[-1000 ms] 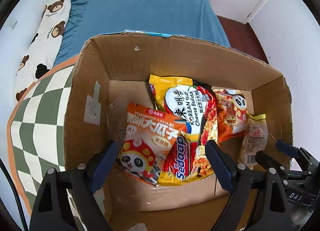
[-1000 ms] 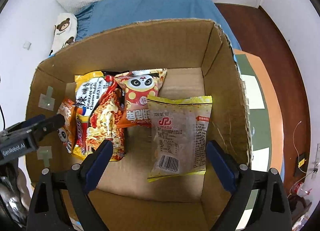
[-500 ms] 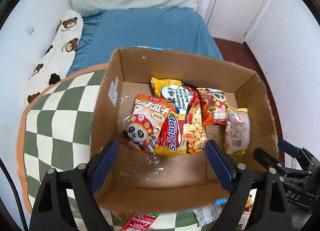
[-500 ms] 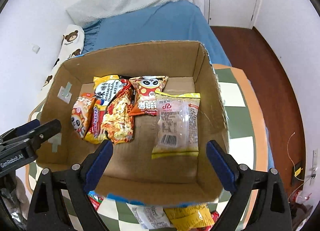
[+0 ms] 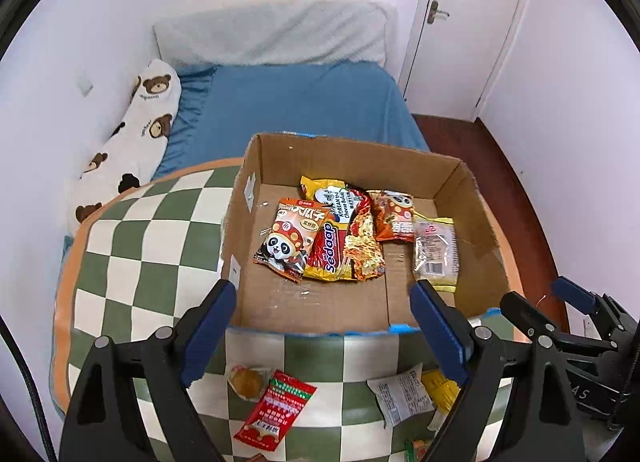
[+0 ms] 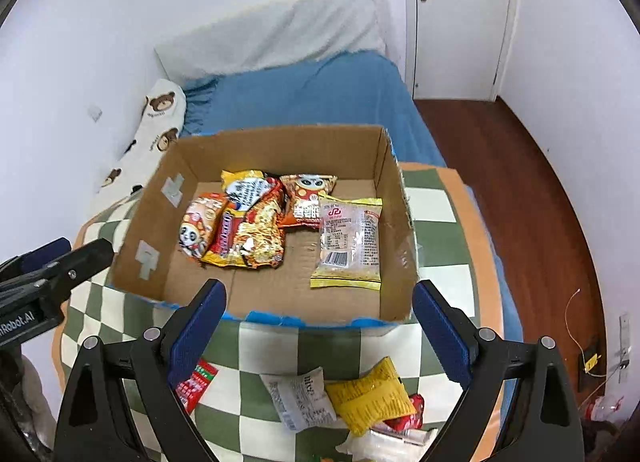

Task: Organize snacks
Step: 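Move both tools back down to the snacks beside the box, then grasp the red sauce sachet with the left tool while the right tool grasps the white packet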

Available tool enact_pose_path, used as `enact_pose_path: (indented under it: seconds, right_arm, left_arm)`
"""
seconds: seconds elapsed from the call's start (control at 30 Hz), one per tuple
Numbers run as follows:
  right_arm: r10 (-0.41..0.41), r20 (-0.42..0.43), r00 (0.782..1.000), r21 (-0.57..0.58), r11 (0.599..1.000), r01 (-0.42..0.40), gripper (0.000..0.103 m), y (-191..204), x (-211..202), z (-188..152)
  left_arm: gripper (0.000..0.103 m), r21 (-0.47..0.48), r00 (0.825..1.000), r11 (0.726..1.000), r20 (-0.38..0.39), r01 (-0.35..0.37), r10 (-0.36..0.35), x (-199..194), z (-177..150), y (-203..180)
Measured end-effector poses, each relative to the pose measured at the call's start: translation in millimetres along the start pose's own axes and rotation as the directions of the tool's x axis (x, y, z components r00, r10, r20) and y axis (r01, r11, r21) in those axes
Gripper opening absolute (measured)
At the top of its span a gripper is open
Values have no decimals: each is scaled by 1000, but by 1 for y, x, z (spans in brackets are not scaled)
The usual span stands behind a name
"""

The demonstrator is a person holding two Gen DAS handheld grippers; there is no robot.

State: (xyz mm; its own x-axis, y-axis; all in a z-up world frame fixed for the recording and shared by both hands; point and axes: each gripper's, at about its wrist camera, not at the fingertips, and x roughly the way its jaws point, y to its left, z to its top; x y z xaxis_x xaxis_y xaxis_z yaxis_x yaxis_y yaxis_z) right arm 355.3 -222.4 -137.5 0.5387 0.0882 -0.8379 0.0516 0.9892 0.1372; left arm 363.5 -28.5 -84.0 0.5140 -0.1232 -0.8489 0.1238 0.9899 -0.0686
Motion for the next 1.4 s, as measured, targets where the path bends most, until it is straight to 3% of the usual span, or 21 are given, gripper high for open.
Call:
enact_pose_path:
  seconds: [0.43, 0.6, 0.67, 0.77, 0.83, 0.93, 0.97, 1.1, 1.17, 1.2, 1.23, 1.3, 1.4]
  right_arm:
    - [31, 121, 992, 16, 999, -33, 96, 5, -72, -27]
    - [88, 7, 996, 64, 994, -88, 96, -4, -54, -50]
    - [101, -64, 993, 75, 993, -96, 96, -7, -34, -64]
    - [148, -193, 970, 85, 987, -134, 96, -8, 10, -89]
    - [135, -259, 956, 67, 990, -122, 96, -5, 37, -104]
    - [99, -335, 937, 17, 995, -98, 96, 2, 77, -124]
    - [93, -352, 931, 6, 995, -97, 96, 4, 89, -128]
    - [50, -399, 916, -55, 995, -78, 96, 16, 128, -140]
    - [24, -424, 905, -82, 994, -65, 95, 21, 143, -144]
    - [10, -437, 899, -99, 993, -59, 91, 24, 151, -146]
    - [-3, -446, 895, -110, 993, -52, 87, 25, 156, -148]
    - [-22, -465, 885, -131, 990, -44, 69, 29, 165, -153]
    - [-23, -466, 884, -113, 993, -34, 64, 28, 168, -158]
  left_arm:
    - [89, 20, 994, 999, 105, -27, 25, -65, -32, -8]
    - [89, 8, 996, 998, 67, -57, 57, -56, -52, 1]
    - [89, 14, 997, 997, 9, -77, 76, -37, -65, 9]
    - [89, 36, 991, 994, -77, -104, 106, -6, -87, 22]
    - [89, 77, 978, 989, -155, -125, 136, 23, -103, 28]
    - [89, 142, 943, 984, -299, -107, 146, 72, -128, 35]
    - [89, 169, 920, 981, -362, -94, 150, 95, -139, 36]
    - [89, 286, 857, 956, -471, -74, 207, 151, -166, 29]
    - [84, 332, 838, 941, -493, -69, 235, 172, -175, 24]
    - [75, 326, 836, 943, -499, -64, 230, 176, -177, 23]
    - [55, 295, 830, 954, -515, -63, 214, 180, -178, 25]
    - [53, 181, 833, 981, -531, -64, 152, 179, -176, 34]
    - [52, -15, 830, 997, -554, -76, 55, 173, -177, 52]
